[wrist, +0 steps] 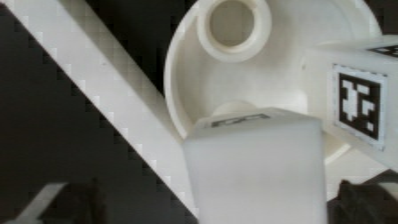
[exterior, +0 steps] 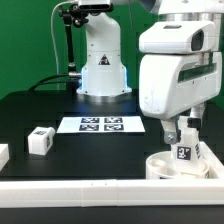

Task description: Assemble stool

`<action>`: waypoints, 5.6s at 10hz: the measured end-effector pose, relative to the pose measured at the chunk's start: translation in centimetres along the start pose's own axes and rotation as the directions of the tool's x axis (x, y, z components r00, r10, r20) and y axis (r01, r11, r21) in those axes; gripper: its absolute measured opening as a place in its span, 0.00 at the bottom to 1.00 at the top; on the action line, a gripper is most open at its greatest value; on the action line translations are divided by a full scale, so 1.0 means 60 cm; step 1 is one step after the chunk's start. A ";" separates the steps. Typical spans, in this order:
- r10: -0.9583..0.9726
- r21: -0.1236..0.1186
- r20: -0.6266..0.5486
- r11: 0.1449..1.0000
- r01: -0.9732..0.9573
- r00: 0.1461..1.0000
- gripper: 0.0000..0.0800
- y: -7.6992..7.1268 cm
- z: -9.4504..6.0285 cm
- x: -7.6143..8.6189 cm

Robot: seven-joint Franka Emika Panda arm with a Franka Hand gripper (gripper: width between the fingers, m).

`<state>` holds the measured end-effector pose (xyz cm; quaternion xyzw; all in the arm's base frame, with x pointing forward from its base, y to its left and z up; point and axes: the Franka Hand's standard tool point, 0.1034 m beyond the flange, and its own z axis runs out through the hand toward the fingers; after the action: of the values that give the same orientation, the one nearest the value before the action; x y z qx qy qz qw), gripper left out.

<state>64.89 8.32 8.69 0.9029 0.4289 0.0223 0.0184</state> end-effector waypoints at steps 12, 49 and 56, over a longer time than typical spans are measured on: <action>0.437 0.010 0.005 0.899 -0.437 0.899 0.42 -0.004 0.009 -0.001; 0.146 -0.022 0.186 -0.988 -0.152 -0.972 0.42 -0.031 0.011 0.035; 0.138 -0.019 0.202 -0.989 -0.145 -0.969 0.53 -0.036 0.011 0.037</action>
Offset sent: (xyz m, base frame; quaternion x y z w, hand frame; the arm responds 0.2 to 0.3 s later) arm 0.0000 0.0000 0.0000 0.0000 0.0000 0.0000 1.0000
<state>64.66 11.40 7.97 0.4923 -0.8633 -0.0385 -0.1045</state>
